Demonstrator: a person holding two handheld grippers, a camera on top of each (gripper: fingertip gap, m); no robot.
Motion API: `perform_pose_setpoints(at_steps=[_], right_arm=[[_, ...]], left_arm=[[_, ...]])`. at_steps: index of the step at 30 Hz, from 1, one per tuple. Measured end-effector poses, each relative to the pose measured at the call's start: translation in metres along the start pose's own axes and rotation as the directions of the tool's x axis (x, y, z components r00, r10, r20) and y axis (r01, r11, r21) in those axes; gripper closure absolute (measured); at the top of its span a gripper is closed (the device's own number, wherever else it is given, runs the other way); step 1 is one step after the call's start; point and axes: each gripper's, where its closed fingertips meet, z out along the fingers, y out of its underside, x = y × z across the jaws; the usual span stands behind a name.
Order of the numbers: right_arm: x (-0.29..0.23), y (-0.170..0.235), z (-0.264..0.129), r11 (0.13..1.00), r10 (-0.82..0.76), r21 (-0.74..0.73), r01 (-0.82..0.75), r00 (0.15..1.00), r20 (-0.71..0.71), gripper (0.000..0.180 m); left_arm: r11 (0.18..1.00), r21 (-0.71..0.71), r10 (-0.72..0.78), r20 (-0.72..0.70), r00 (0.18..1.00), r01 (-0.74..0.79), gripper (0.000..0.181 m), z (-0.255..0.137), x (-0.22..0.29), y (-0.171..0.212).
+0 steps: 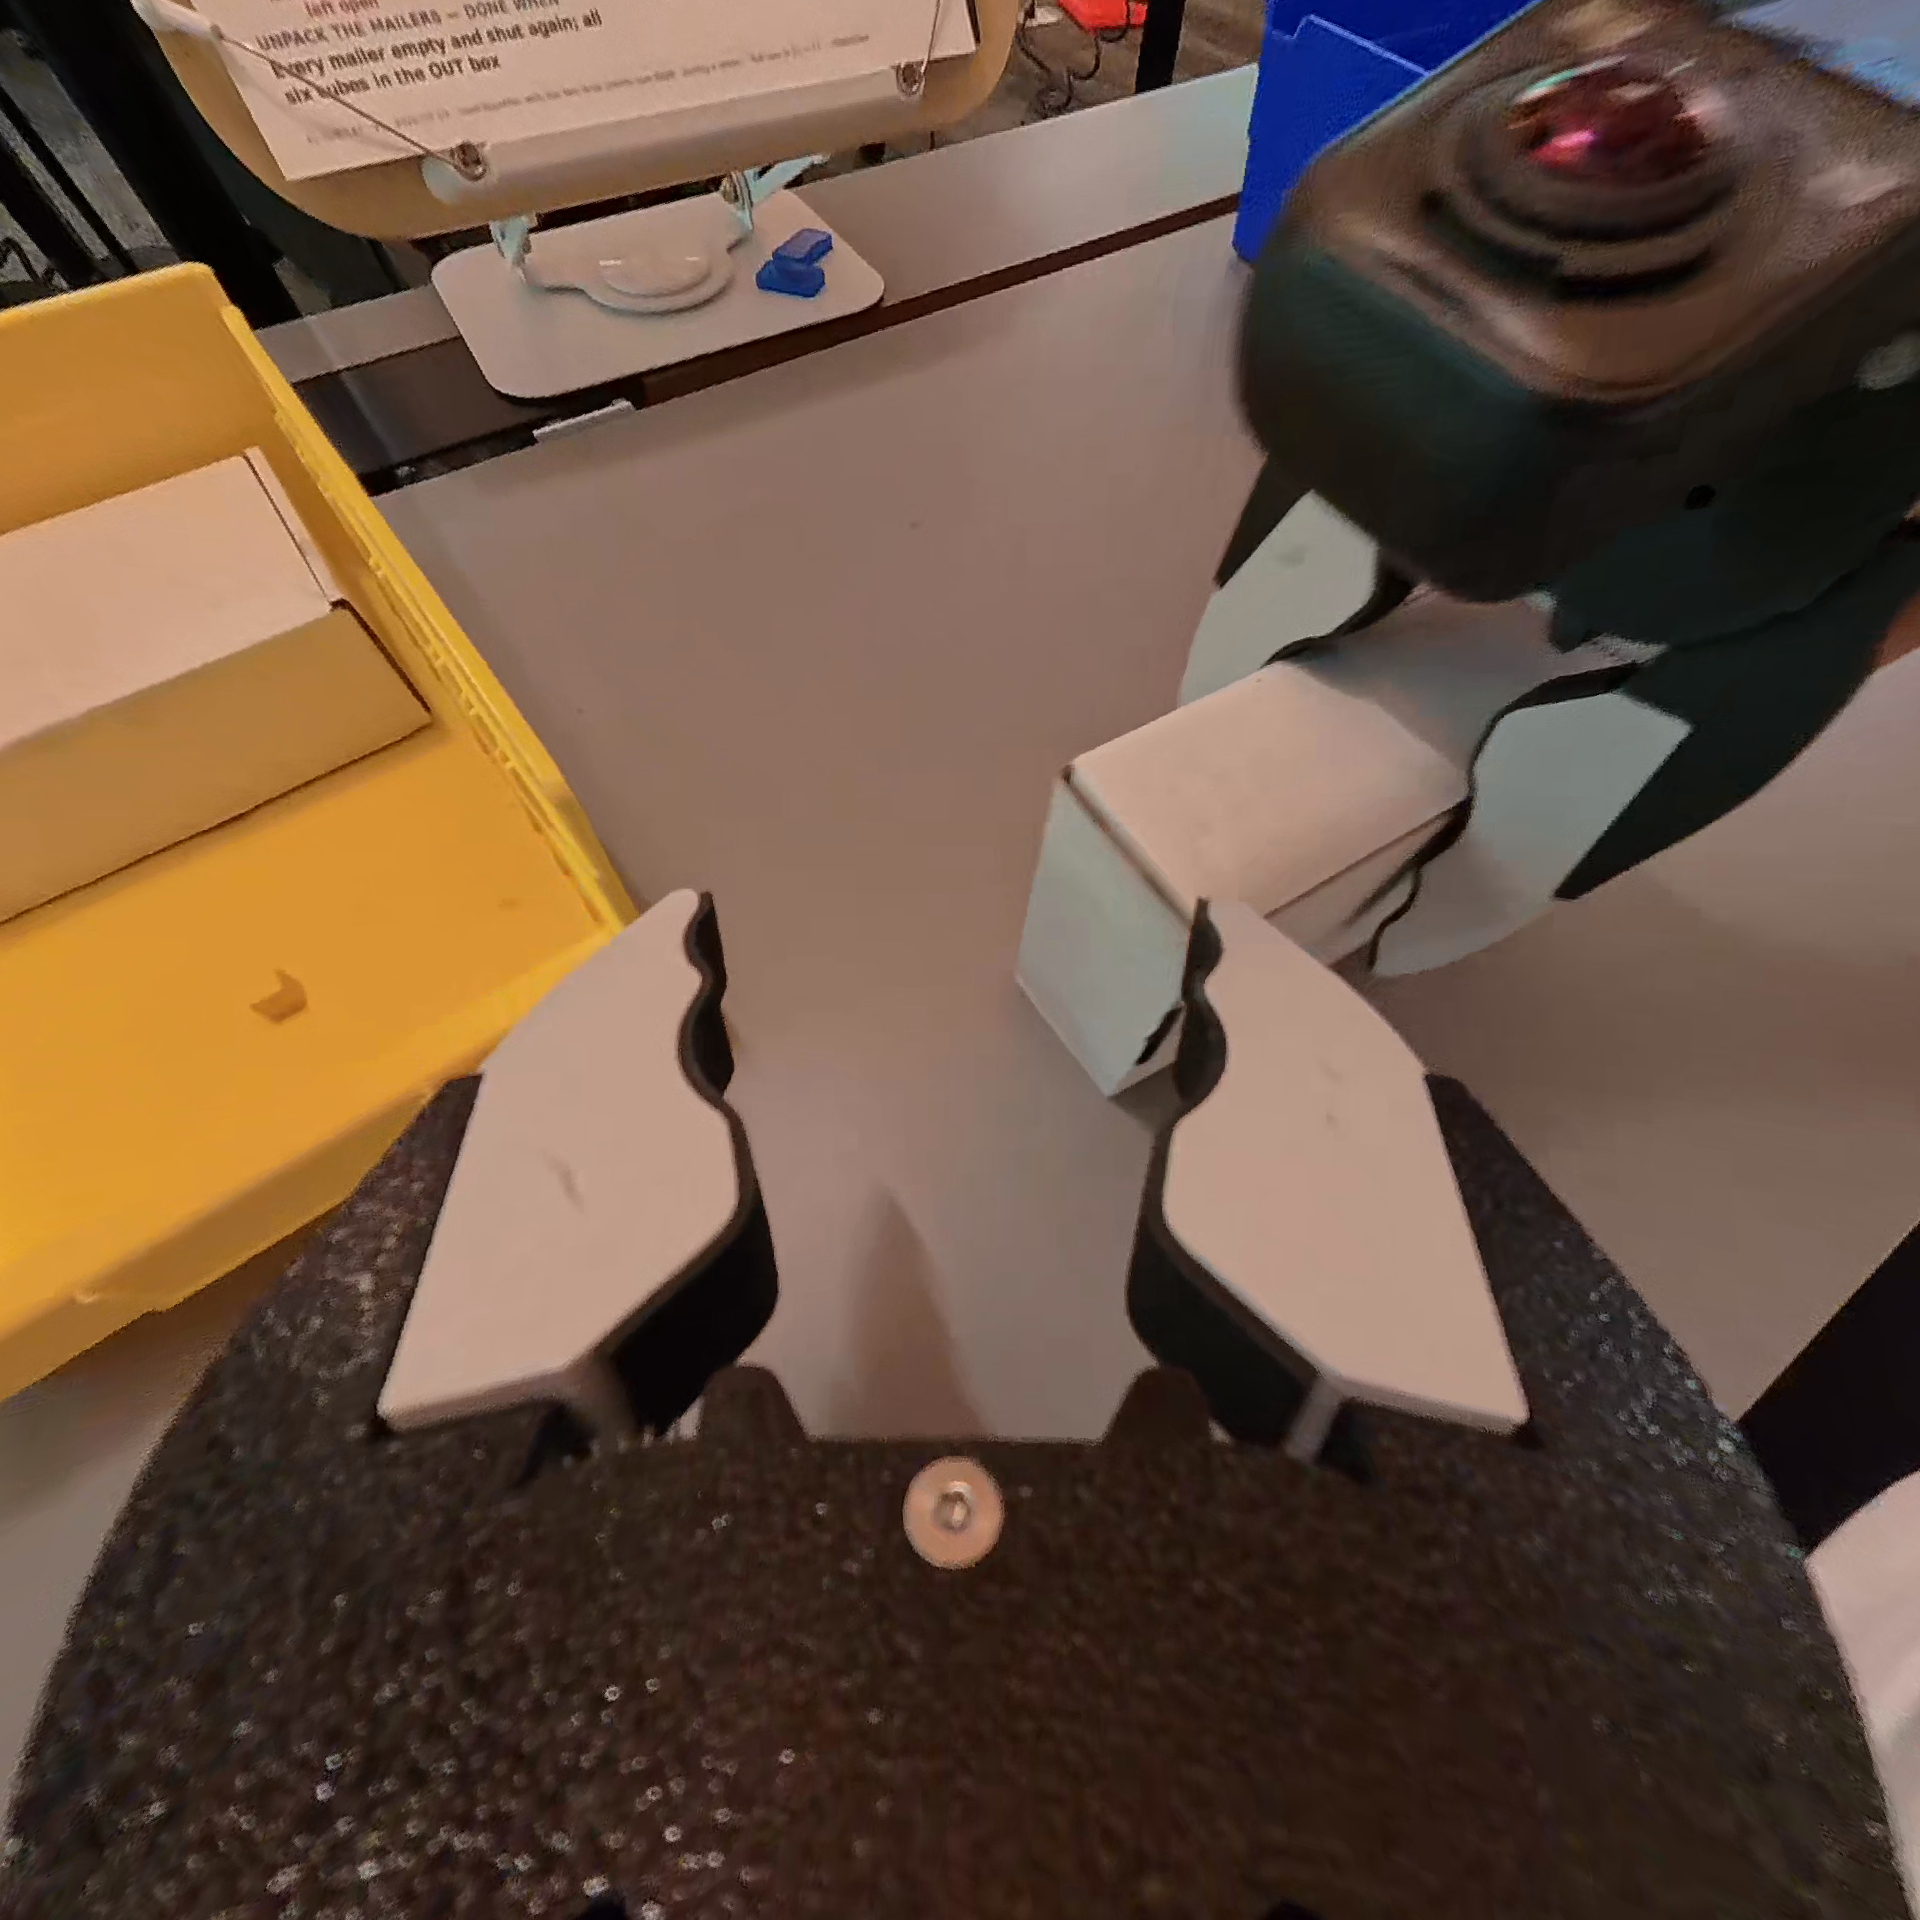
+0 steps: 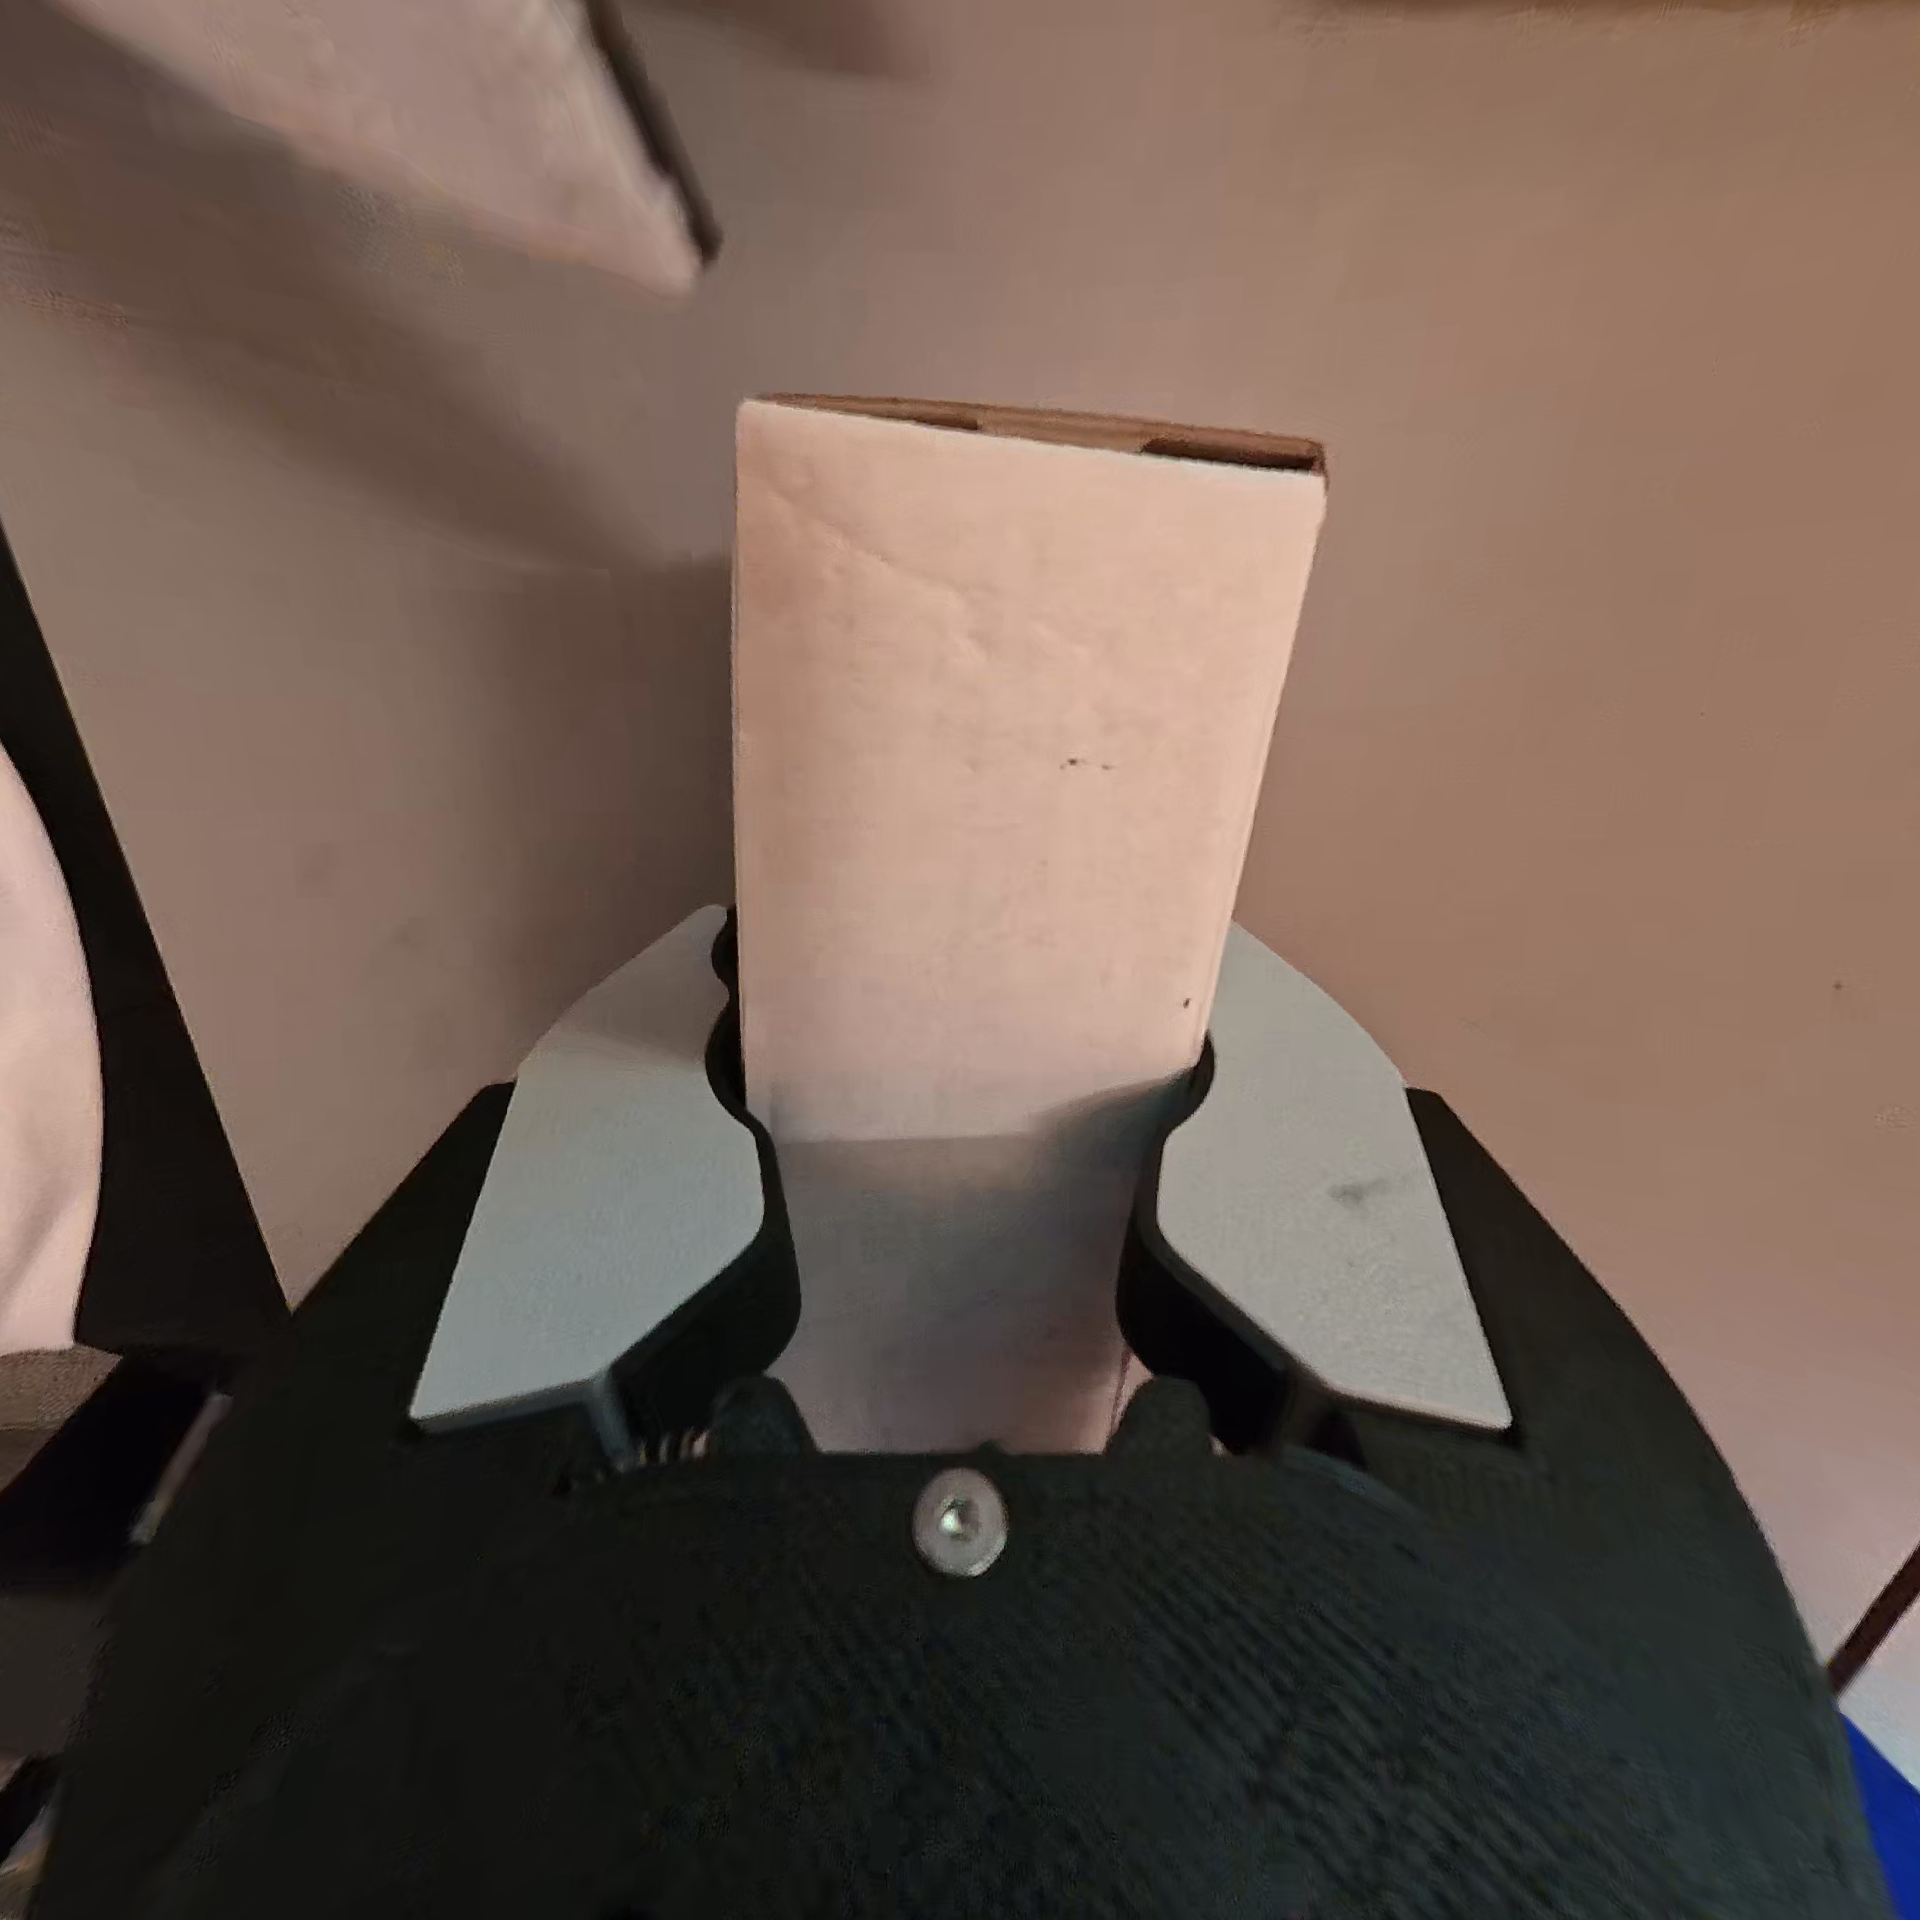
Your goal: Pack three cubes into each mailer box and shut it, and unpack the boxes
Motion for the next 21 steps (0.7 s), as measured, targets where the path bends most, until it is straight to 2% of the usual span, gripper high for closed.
perform_pose_setpoints(at_steps=[6, 11, 16, 21], right_arm=[[0.004, 0.053, -0.031, 1.000, 0.005, -0.009, -0.007, 0.984, -0.178, 0.104], [0.011, 0.109, -0.088, 0.999, 0.043, 0.007, -0.044, 0.934, -0.355, 0.104], [0.025, 0.187, -0.155, 0.993, 0.073, -0.042, -0.115, 0.833, -0.549, 0.103], [0.055, 0.276, -0.221, 0.970, 0.030, -0.141, -0.199, 0.672, -0.740, 0.103]], left_arm=[[1.000, -0.028, -0.007, -0.083, 0.997, 0.005, 0.106, 0.008, 0.019, 0.005], [1.000, -0.030, -0.007, -0.132, 0.991, 0.003, 0.106, 0.019, 0.040, 0.002], [0.990, -0.052, 0.117, -0.191, 0.975, -0.129, 0.105, 0.031, 0.064, 0.007], [0.974, -0.029, 0.213, -0.249, 0.945, -0.226, 0.105, 0.043, 0.084, 0.013]])
